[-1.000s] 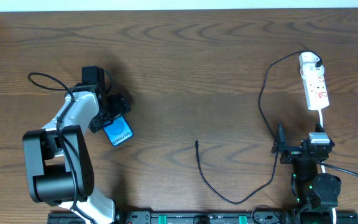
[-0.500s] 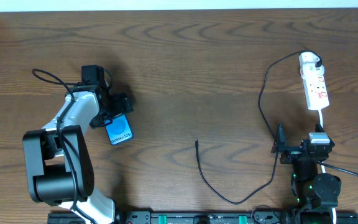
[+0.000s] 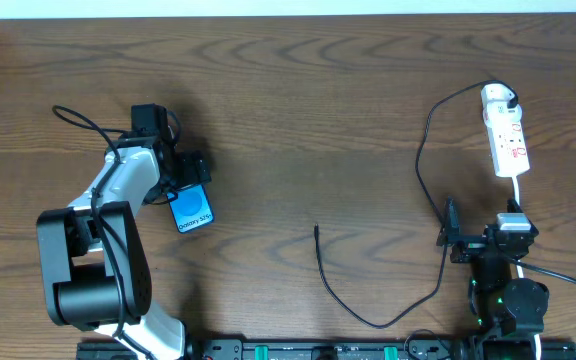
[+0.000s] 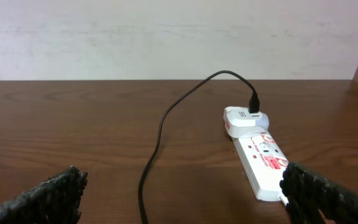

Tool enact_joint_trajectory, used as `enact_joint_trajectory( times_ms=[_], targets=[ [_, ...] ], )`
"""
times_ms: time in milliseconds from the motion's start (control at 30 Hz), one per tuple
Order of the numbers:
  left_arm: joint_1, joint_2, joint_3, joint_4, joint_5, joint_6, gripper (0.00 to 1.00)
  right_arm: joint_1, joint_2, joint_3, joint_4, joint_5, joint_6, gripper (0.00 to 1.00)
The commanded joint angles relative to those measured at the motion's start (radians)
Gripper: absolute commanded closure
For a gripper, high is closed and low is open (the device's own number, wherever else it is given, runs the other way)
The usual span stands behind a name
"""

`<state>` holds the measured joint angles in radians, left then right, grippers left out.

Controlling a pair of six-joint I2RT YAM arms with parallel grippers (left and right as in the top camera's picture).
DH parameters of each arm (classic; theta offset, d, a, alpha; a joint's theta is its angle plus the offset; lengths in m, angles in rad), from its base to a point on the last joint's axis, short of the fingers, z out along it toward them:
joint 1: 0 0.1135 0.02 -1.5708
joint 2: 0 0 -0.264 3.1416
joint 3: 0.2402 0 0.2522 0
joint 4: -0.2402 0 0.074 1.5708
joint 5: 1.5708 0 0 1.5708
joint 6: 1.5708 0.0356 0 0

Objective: Plug charger to phone and switch on socket

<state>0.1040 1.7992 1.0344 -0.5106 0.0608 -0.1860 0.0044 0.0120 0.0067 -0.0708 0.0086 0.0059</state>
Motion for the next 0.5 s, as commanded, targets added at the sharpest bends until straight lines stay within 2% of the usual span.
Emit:
enact_joint_trajectory(
  times_ms=[0, 100, 200, 333, 400, 467],
  targets=[
    [0.002, 0.004, -0.010, -0.008, 0.005, -0.010, 0.02, 0.007, -0.006, -0.001, -0.004, 0.008, -0.014, 0.01],
    [0.002, 0.004, -0.010, -0.024, 0.060, -0.015, 0.02, 0.007, -0.006, -0.001, -0.004, 0.008, -0.014, 0.01],
    [0.002, 0.004, -0.010, -0.051, 0.060, -0.074, 0.02, 0.007, -0.006, -0.001, -0.004, 0.008, -0.014, 0.01],
    [0.001, 0.004, -0.010, -0.071, 0.059, -0.086, 0.02, 0.007, -0.006, -0.001, -0.004, 0.008, -0.014, 0.01],
    [0.001, 0.004, -0.010, -0.071, 0.058, -0.090, 0.02, 0.007, -0.006, -0.001, -0.004, 0.008, -0.014, 0.01],
    [0.001, 0.004, -0.010, -0.072, -0.001, -0.143, 0.02, 0.007, -0.006, -0.001, -0.004, 0.008, -0.014, 0.01]
  ],
)
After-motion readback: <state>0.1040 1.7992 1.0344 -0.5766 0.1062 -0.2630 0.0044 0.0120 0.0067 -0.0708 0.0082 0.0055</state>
